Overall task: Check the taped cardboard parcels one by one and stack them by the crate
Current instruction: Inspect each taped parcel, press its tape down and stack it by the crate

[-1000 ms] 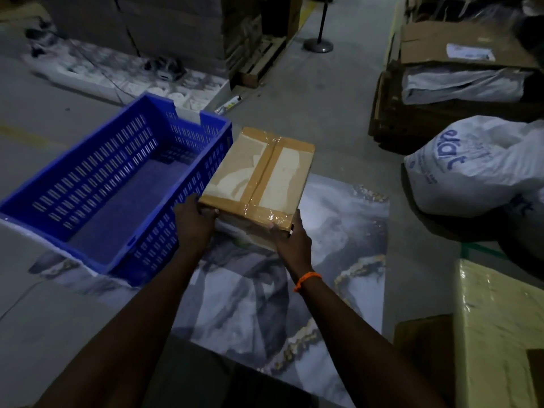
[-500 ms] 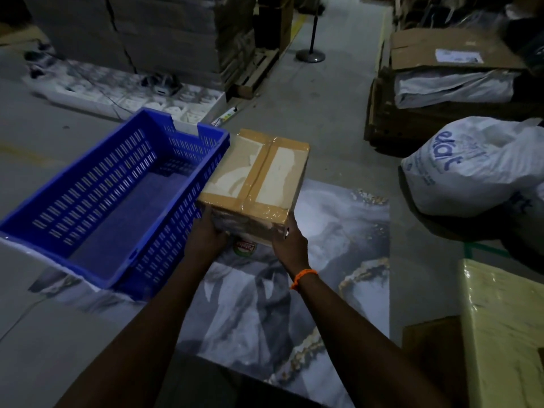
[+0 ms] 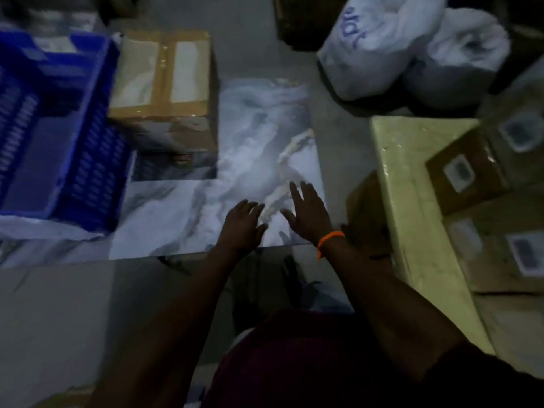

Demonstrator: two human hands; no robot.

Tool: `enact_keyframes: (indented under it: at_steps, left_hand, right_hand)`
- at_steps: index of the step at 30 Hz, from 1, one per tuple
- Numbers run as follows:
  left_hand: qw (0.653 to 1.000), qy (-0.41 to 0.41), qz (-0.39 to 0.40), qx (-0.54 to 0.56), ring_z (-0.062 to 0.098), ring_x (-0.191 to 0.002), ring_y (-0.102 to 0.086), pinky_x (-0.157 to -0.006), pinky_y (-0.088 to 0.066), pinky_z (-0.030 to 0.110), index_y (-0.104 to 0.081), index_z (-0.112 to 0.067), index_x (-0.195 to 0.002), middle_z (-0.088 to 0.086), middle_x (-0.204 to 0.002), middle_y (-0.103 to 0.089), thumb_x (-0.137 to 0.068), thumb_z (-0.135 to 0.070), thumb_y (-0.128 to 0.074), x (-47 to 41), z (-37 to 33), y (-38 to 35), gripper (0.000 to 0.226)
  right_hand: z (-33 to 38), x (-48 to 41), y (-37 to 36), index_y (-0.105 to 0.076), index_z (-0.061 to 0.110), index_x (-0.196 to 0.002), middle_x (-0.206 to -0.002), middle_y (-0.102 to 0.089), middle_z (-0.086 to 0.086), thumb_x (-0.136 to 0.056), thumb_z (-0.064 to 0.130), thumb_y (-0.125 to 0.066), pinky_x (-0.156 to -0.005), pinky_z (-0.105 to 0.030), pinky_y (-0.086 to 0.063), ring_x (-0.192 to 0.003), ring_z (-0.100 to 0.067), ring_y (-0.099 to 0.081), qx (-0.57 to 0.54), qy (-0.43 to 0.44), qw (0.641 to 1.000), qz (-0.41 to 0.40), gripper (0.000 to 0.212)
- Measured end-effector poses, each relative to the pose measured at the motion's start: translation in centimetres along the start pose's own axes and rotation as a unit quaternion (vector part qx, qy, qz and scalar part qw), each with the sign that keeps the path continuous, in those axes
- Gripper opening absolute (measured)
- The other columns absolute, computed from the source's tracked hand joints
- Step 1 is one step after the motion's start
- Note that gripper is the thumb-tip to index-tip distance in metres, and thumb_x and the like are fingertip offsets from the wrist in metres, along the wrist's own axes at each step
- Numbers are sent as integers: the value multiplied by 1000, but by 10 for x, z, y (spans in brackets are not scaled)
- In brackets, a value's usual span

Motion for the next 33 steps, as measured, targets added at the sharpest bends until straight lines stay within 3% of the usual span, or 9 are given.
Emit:
enact_keyframes:
  at_steps: [4,9,12,18,23,26,28,31,33]
  left_hand:
    - [997,-71,30,10,43,-116,-60,-93,-54,50,-65,-5,-128,17,-121,-67,-89,-43,-50,-12,-73,-31,55]
    - [991,-129,33,31,42,-112,-60,-88,-54,47,-64,-6,-128,18,-117,-66,-89,-35,-61,-20,-173,-62,49]
    - [986,-159,30,35,39,-118,-57,-91,-52,47,-61,-9,-133,16,-123,-64,-95,-32,-62,-23,-237,-87,45]
    - [971,-214,83,64,33,-127,-52,-96,-51,44,-59,-15,-136,12,-133,-62,-99,-29,-61,-30,-400,-154,40]
    - [942,-290,154,67,27,-129,-49,-92,-50,40,-51,-19,-145,7,-138,-59,-104,-36,-53,-18,-543,-213,45]
    - [940,-281,183,66,31,-135,-45,-99,-47,41,-38,-15,-153,11,-153,-43,-102,-42,-54,-18,-590,-243,60]
    - [947,-238,197,86,34,-137,-43,-105,-45,42,-30,-11,-157,15,-159,-33,-100,-45,-56,-24,-603,-258,71]
    - [957,-155,207,129,32,-133,-49,-106,-47,42,-32,-8,-155,15,-156,-37,-97,-46,-62,-39,-607,-278,76]
    - [959,-114,203,162,32,-127,-54,-101,-50,40,-37,-8,-153,14,-150,-45,-93,-46,-66,-48,-609,-285,77]
  right_hand:
    - [-80,76,15,-26,6,-161,-163,-27,-31,-102,49,-51,-122,-55,-23,-152,-49,-23,-35,-122,991,-39,77]
    - [-183,166,31,-45,-5,-149,-149,-44,-37,-98,61,-36,-114,-63,-38,-139,-55,-41,-87,-195,974,-78,84]
    - [-235,220,64,-44,-1,-150,-151,-45,-28,-101,40,-54,-117,-52,-37,-144,-45,-38,-103,-225,962,-112,65]
    - [-325,333,130,-57,6,-140,-136,-58,-15,-101,32,-56,-110,-30,-36,-129,-29,-51,-124,-185,931,-288,47]
    - [-403,445,158,-66,7,-124,-121,-64,-14,-97,19,-59,-94,-47,-49,-112,-34,-56,-61,-249,885,-388,31]
    - [-451,515,155,-63,14,-129,-132,-54,-11,-93,22,-66,-91,-54,-52,-119,-33,-50,-73,-381,823,-415,37]
    - [-476,554,140,-51,14,-143,-148,-42,-16,-87,29,-77,-103,-59,-46,-132,-39,-42,-100,-486,772,-397,63]
    - [-507,598,87,-36,11,-154,-155,-39,-18,-77,53,-87,-113,-54,-34,-142,-39,-35,-290,-604,652,-356,101]
    - [-513,605,57,-42,17,-147,-140,-50,-13,-72,69,-83,-105,-47,-42,-133,-31,-48,-424,-603,585,-338,100]
Point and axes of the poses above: each hand's wrist, its own x-axis away from the middle knuckle, its own y-axis out of the back of the hand, z = x × y, the point moved 8 cm from there along -x, towards the middle knuckle
